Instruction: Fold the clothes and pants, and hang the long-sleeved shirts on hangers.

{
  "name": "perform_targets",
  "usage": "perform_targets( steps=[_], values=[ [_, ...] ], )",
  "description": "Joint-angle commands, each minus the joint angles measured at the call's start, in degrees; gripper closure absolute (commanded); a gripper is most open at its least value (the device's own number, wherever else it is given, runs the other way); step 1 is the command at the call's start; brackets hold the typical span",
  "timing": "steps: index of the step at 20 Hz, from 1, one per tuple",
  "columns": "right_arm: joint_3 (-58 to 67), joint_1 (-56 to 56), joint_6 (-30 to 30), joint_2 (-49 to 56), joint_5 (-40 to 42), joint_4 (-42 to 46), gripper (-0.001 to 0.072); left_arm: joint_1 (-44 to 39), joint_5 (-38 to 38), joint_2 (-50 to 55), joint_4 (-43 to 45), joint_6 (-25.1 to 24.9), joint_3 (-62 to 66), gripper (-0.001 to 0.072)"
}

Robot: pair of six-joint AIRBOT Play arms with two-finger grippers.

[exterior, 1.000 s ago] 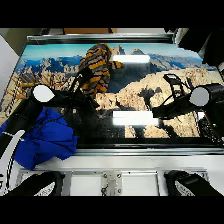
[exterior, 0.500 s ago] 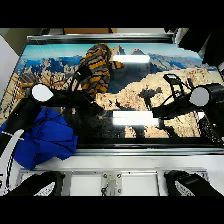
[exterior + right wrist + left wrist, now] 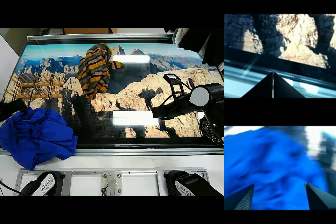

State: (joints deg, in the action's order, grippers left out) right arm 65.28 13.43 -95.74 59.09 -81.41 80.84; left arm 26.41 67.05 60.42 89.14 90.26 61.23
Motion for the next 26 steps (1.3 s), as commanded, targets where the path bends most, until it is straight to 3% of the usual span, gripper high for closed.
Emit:
perform_targets(
  steps=[1,9,10,13,18,20,21,23,26],
  values=[
    [0.0,0.0,0.0,0.0,0.0,0.0,0.07,10.3,-5.7,-1.4,3.6,3.4,-8.8,-0.0013],
    [0.0,0.0,0.0,0.0,0.0,0.0,0.0699,10.6,-11.2,6.9,3.6,4.5,-15.5,-0.0013],
    [0.0,0.0,0.0,0.0,0.0,0.0,0.0699,10.6,-11.5,6.9,3.6,4.9,-15.5,0.0053],
    [0.0,0.0,0.0,0.0,0.0,0.0,0.07,10.6,-11.1,6.0,2.1,4.9,-15.5,0.067],
    [0.0,0.0,-0.1,0.0,1.3,-0.1,0.07,4.7,-9.4,-8.1,-18.0,-2.4,-15.5,0.0695],
    [0.0,0.0,-0.3,0.0,1.9,-0.9,0.07,-3.1,-8.2,-16.0,-23.4,-2.4,-15.5,0.0695],
    [0.0,0.0,-0.2,0.0,1.7,-2.9,0.0699,-11.4,-8.4,-22.3,-25.7,-2.4,-15.5,0.0695],
    [0.1,0.0,0.6,-0.1,2.2,-3.8,0.07,-23.5,-9.2,-29.0,-26.1,0.2,-14.9,0.0695],
    [2.7,-1.8,1.1,-0.6,2.2,-3.2,0.07,-41.0,-9.7,-33.3,-23.3,8.3,-9.9,0.0695]
  ],
)
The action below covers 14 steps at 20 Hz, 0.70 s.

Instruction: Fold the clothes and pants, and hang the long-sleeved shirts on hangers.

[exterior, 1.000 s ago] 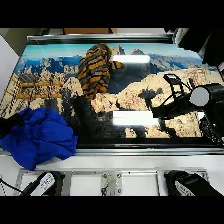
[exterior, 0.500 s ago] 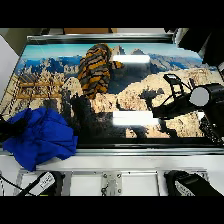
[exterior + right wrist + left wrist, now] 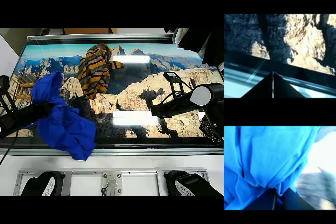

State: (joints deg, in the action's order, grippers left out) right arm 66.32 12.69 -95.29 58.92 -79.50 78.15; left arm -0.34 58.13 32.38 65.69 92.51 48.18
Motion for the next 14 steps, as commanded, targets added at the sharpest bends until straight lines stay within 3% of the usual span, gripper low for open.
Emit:
perform_targets(
  steps=[1,6,12,14],
  values=[
    [2.9,-1.7,0.6,-1.0,0.7,-0.1,0.07,-19.1,-1.3,-5.2,2.8,8.5,5.2,0.0696],
    [7.3,-5.1,0.6,-5.8,5.9,0.3,0.07,-37.6,-1.5,5.3,15.5,11.5,17.2,0.0695],
    [7.3,-9.3,0.6,-10.9,7.5,0.3,0.07,-39.7,1.8,20.4,18.4,10.7,29.1,0.0695],
    [7.3,-11.0,0.6,-11.8,8.6,0.3,0.07,-39.7,1.6,25.4,18.3,7.5,32.5,0.0695]
  ],
)
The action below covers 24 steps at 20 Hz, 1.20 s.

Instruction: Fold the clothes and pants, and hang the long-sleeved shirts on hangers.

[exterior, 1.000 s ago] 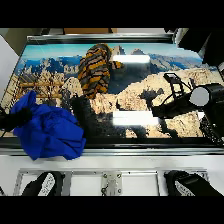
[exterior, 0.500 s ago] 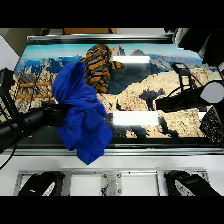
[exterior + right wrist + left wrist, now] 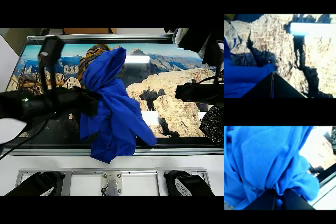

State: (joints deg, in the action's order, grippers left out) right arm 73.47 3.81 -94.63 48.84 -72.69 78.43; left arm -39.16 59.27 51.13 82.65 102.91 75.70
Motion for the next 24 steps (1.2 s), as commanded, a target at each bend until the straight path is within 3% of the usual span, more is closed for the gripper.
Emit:
perform_targets(
  steps=[1,5,8,10,11,12,13,15,18,24],
  values=[
    [0.2,-3.0,-0.1,-2.0,2.2,0.0,0.0701,-0.9,0.4,9.4,1.4,-5.6,6.9,0.0695],
    [0.2,-4.6,-0.1,-2.3,2.6,0.0,0.0701,-0.9,-2.3,22.1,0.3,-14.5,17.4,0.0695],
    [0.2,-4.6,-0.1,-2.3,4.5,0.0,0.0701,-0.9,-3.0,33.5,-9.3,-20.5,28.3,0.0695],
    [0.2,-4.6,-0.1,-2.3,5.5,0.1,0.07,-0.9,-2.7,39.8,-12.3,-20.8,33.5,0.0693],
    [0.2,-4.6,-0.1,-2.3,5.5,0.6,0.07,-0.5,-1.4,42.1,-11.5,-20.5,35.5,0.0466],
    [0.2,-4.6,0.0,-2.3,5.5,0.9,0.07,0.7,0.7,43.9,-11.7,-18.6,37.5,0.005],
    [0.2,-4.6,-0.1,-2.3,5.5,1.4,0.0701,2.6,4.0,45.2,-11.7,-14.0,39.0,-0.001],
    [0.2,-4.6,0.0,-2.3,5.4,1.9,0.07,8.1,11.9,45.1,-11.7,-10.3,38.1,-0.0004],
    [0.2,-4.6,-0.1,-2.3,5.4,1.9,0.07,17.0,17.8,38.7,-11.9,-10.0,23.2,-0.0004],
    [0.0,-4.5,-0.1,-2.2,5.3,1.9,0.07,24.1,12.3,20.8,-15.7,-11.6,-23.9,-0.0004]
  ],
)
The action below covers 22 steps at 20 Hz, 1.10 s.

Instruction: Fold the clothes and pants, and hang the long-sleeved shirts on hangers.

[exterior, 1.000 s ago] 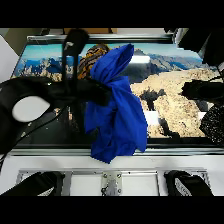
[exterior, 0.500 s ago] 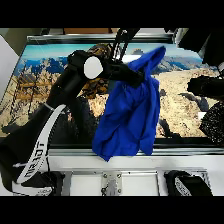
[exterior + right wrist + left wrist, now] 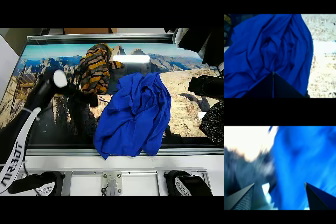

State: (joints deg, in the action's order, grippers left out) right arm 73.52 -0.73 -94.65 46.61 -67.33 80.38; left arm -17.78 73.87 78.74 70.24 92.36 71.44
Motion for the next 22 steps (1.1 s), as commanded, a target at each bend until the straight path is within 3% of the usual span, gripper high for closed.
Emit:
perform_targets(
  steps=[1,6,13,14,16,17,22],
  values=[
    [-0.1,0.0,0.0,0.1,0.0,0.0,0.07,2.7,-4.8,-8.2,-8.0,-3.2,-25.6,-0.0005],
    [-0.1,0.0,-0.1,1.7,-0.2,-0.4,0.07,2.5,-13.5,-9.2,-30.5,-13.3,-38.1,-0.0005],
    [-0.2,0.0,0.0,5.1,-1.7,-1.6,0.07,-6.8,-19.7,-3.5,-30.8,-13.5,-33.1,-0.0003],
    [-0.4,0.0,0.0,5.3,-1.7,-1.6,0.07,-7.5,-19.5,-1.2,-30.7,-13.4,-31.5,0.0086],
    [-1.2,0.0,0.0,5.3,-1.7,-1.5,0.07,-7.0,-17.9,2.6,-30.7,-13.4,-27.7,0.0529],
    [-1.6,0.0,0.0,5.3,-1.7,-1.5,0.07,-5.4,-15.7,3.7,-30.3,-13.7,-25.5,0.0693],
    [-3.1,0.0,0.4,5.3,-4.4,0.2,0.07,6.1,-4.9,-6.0,-12.0,-9.2,-20.0,0.0696]
  ],
)
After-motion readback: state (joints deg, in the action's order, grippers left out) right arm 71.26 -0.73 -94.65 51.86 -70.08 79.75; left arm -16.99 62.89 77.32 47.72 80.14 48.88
